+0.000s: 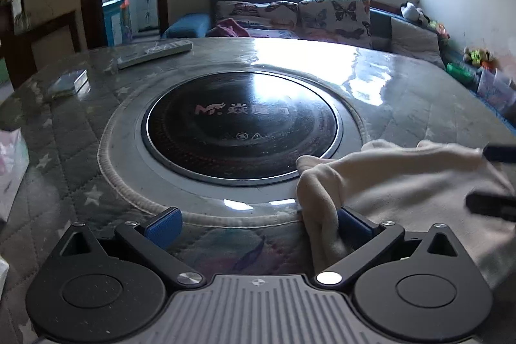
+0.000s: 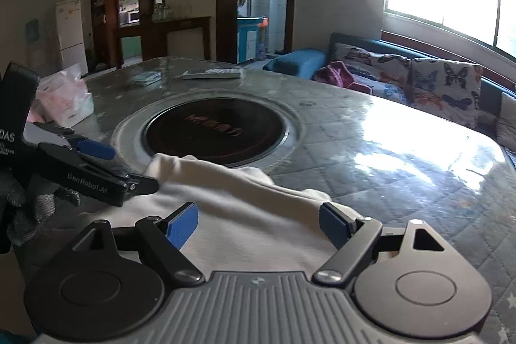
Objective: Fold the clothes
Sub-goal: 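Grasp the sweatshirt edge with the right gripper while the left gripper grasps beside it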
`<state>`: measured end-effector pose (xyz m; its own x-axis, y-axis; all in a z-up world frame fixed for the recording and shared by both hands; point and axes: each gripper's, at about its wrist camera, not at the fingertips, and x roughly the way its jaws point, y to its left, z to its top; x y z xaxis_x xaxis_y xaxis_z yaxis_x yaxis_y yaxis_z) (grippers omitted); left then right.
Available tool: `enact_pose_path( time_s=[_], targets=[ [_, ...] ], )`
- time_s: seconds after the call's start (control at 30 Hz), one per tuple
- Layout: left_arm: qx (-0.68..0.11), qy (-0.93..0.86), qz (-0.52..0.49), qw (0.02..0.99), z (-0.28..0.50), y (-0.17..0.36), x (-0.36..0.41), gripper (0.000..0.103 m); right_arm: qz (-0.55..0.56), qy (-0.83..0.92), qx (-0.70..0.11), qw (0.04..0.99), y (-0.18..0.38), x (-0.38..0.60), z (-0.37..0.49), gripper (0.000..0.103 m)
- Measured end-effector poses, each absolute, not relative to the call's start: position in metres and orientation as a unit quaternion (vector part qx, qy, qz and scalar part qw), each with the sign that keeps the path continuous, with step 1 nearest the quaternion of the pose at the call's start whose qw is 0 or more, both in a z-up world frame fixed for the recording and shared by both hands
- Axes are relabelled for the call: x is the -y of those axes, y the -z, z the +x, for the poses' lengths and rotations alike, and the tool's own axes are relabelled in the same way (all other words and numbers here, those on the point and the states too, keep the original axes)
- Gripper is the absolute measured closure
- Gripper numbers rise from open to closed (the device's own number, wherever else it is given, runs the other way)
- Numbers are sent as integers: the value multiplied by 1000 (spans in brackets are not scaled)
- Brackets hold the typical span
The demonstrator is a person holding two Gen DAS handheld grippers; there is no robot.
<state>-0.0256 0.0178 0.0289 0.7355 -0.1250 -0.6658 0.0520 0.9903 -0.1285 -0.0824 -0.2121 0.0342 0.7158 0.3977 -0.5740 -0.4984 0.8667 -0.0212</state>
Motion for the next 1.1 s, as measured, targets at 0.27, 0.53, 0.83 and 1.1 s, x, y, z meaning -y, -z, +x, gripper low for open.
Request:
enact_pose_path(
  time_s=[0.27,0.53,0.83,1.1],
  targets=[
    [-355,26,-80,931,-34,-34,-41,2,-106,-285,-296,906,-37,174,-93,23],
    [-362,24,-137,922,-35,-37,-64,7,-186,-370,-286,864,-38,118,-132,39],
    [-381,50,-205,900,-37,-35,-71,11,-267,-375,-291,839,-16,85,-152,69],
    [-408,76,-280,866,-35,-30,-70,11,-227,-365,-290,855,-27,102,-145,92]
  ],
)
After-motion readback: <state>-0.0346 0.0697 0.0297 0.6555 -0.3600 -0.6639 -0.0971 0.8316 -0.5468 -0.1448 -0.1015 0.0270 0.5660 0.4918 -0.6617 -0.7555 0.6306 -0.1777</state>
